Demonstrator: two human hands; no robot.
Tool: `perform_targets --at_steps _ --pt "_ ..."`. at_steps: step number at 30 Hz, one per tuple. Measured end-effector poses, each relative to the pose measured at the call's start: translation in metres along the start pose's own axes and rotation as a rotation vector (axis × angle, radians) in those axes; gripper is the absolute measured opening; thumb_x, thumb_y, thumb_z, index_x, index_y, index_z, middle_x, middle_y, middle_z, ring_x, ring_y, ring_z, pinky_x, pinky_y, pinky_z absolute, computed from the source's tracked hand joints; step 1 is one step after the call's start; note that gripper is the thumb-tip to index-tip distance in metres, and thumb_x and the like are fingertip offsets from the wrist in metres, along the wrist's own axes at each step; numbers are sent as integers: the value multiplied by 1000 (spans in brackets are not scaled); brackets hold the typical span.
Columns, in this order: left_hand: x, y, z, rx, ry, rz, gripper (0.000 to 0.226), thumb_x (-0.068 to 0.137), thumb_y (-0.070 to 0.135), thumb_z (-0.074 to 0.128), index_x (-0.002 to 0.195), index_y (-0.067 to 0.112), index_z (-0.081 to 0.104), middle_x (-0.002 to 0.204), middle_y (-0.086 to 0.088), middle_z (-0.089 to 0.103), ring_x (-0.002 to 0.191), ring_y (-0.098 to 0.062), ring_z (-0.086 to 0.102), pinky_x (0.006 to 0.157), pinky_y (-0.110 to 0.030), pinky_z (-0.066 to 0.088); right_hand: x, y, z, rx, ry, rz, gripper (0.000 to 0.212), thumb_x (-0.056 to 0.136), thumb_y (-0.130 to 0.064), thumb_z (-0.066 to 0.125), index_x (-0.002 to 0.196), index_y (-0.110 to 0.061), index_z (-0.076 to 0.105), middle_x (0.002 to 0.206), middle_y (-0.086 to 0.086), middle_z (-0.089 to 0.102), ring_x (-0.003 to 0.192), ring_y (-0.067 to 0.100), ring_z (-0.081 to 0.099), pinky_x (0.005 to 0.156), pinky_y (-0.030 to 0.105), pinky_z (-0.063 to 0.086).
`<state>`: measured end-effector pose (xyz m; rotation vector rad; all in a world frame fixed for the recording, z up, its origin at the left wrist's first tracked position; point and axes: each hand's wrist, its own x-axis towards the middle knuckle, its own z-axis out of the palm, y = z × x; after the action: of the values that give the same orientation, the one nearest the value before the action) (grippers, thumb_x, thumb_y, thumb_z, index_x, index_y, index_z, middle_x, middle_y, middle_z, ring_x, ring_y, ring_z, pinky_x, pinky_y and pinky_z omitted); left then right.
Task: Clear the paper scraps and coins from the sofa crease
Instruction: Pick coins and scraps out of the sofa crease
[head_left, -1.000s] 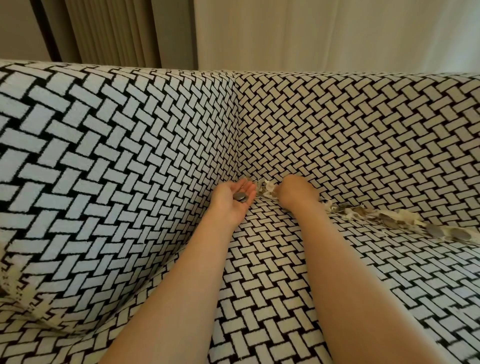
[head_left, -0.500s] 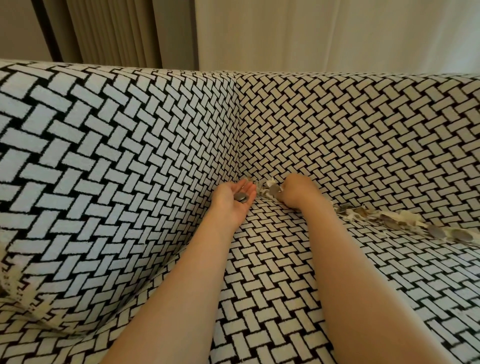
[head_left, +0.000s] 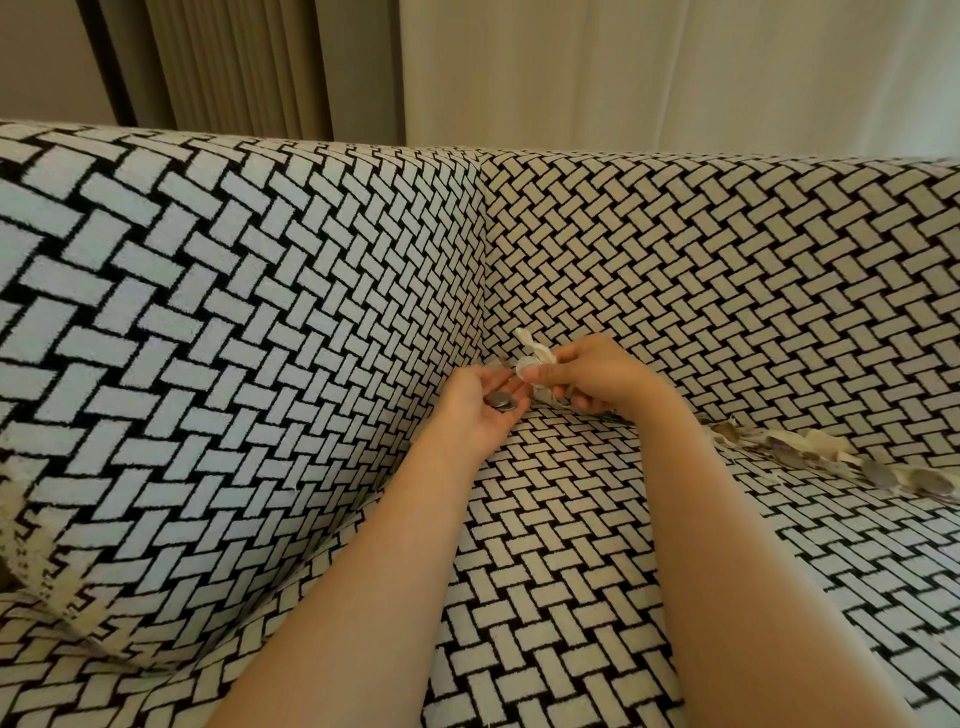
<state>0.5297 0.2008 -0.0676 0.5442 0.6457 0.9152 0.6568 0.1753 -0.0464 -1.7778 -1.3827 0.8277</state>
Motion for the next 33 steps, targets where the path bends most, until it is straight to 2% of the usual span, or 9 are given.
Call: perform_targets --at_steps 3,7,10,15,18,22,25,28,33 --pt "-1 1 -1 -24 6 9 21 94 1 29 87 0 48 95 -15 54 86 -24 54 97 -39 40 1 -1 3 -26 61 -16 29 76 -39 71 77 -10 67 54 -4 57 30 2 42 39 15 34" --pt "2 1 -3 -114 0 10 36 94 0 27 125 -7 45 131 -19 49 120 -27 51 97 -38 44 1 1 4 93 56 -27 19 85 -32 63 77 -14 66 65 -1 64 33 2 49 37 13 35" --pt "3 1 -3 -133 15 4 40 95 0 26 130 -8 42 132 -20 49 124 -28 49 96 -36 44 0 0 2 157 17 -11 17 92 -24 56 80 -16 66 69 0 65 35 2 49 35 12 33" --pt "-2 1 -1 -84 -15 11 24 92 -3 25 90 -3 49 107 -19 57 89 -23 59 99 -38 42 -1 -7 6 198 -34 -137 18 93 -20 53 84 -14 68 52 -7 54 34 0 40 35 12 30" --pt "-1 1 -1 -109 9 31 23 91 -5 25 93 -3 48 95 -17 56 85 -21 57 95 -37 41 0 -9 6 240 -29 -117 17 93 -19 53 87 -12 67 56 -4 52 34 1 40 34 13 29" --pt "3 4 -5 -237 62 14 24 91 -3 28 94 -5 52 88 -16 56 72 -19 54 73 -28 50 3 0 -1 -68 337 29 18 87 -20 59 85 -4 67 68 9 57 61 21 56 55 29 47" --pt "6 6 -8 -275 81 1 25 92 0 28 97 -4 51 96 -13 56 66 -14 48 60 -21 44 5 0 0 -215 458 30 29 81 -22 59 56 -12 49 55 -1 44 52 16 41 51 24 32" --pt "7 7 -8 -290 80 -15 25 93 2 27 89 -2 51 106 -11 51 60 -10 44 54 -19 39 7 -1 7 -284 589 -66 39 82 -30 55 50 -12 45 46 -4 36 45 14 33 46 22 25" --pt "6 7 -6 -282 93 -16 29 91 -2 26 106 0 51 99 -6 54 57 -8 37 51 -17 30 16 1 24 -366 543 -167 42 89 -23 52 56 1 60 49 5 47 43 15 35 46 23 32"
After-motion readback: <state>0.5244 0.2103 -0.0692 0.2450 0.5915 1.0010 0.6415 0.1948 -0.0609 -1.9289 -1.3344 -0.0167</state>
